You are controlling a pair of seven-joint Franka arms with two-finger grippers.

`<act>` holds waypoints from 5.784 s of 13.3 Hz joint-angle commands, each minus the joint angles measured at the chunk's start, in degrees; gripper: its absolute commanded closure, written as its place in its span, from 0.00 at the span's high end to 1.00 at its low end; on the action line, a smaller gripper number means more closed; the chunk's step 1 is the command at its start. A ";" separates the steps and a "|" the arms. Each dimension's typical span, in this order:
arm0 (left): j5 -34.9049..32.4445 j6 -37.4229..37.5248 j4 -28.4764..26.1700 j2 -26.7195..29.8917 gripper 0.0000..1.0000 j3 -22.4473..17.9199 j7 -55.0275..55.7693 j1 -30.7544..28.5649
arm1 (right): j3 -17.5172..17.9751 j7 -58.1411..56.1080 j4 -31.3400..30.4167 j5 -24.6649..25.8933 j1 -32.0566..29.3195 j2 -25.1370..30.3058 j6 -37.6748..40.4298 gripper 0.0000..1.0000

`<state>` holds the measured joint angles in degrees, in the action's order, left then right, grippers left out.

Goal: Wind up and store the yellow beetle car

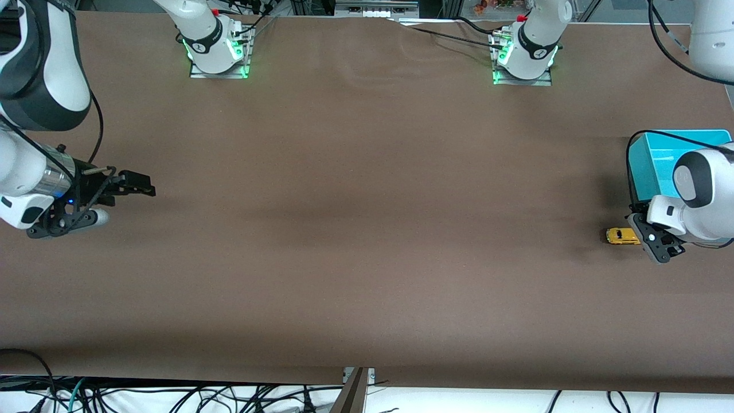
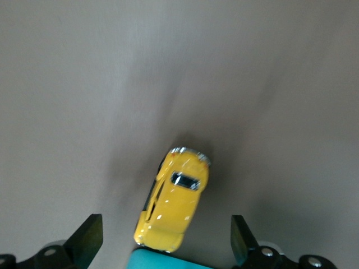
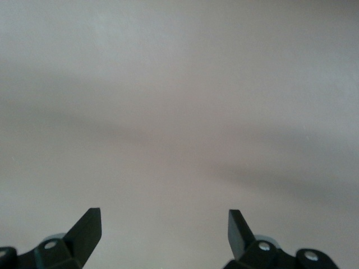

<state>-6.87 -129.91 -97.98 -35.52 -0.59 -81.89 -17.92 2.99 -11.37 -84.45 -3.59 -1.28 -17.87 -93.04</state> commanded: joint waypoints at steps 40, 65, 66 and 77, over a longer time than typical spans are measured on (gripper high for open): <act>-6.66 -0.08 -9.95 3.35 0.72 2.43 -32.36 -24.27 | -4.04 9.97 -0.80 5.44 -0.65 7.23 1.64 1.00; -4.12 57.58 24.43 17.03 1.00 40.76 30.88 -20.24 | -4.04 9.53 -0.80 5.35 -0.65 7.23 0.93 1.00; -2.72 57.40 22.07 19.59 1.00 37.71 33.44 -16.22 | -4.04 9.53 -0.80 5.35 -0.65 7.23 0.93 1.00; 6.79 40.00 1.92 38.77 1.00 4.55 70.04 16.69 | -3.69 9.70 -0.80 5.79 -0.56 7.58 0.85 1.00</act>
<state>-1.79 -87.60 -92.99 1.10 5.97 -12.69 -1.95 -0.98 -2.04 -84.83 2.48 -1.70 -11.30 -92.05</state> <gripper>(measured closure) 0.000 0.000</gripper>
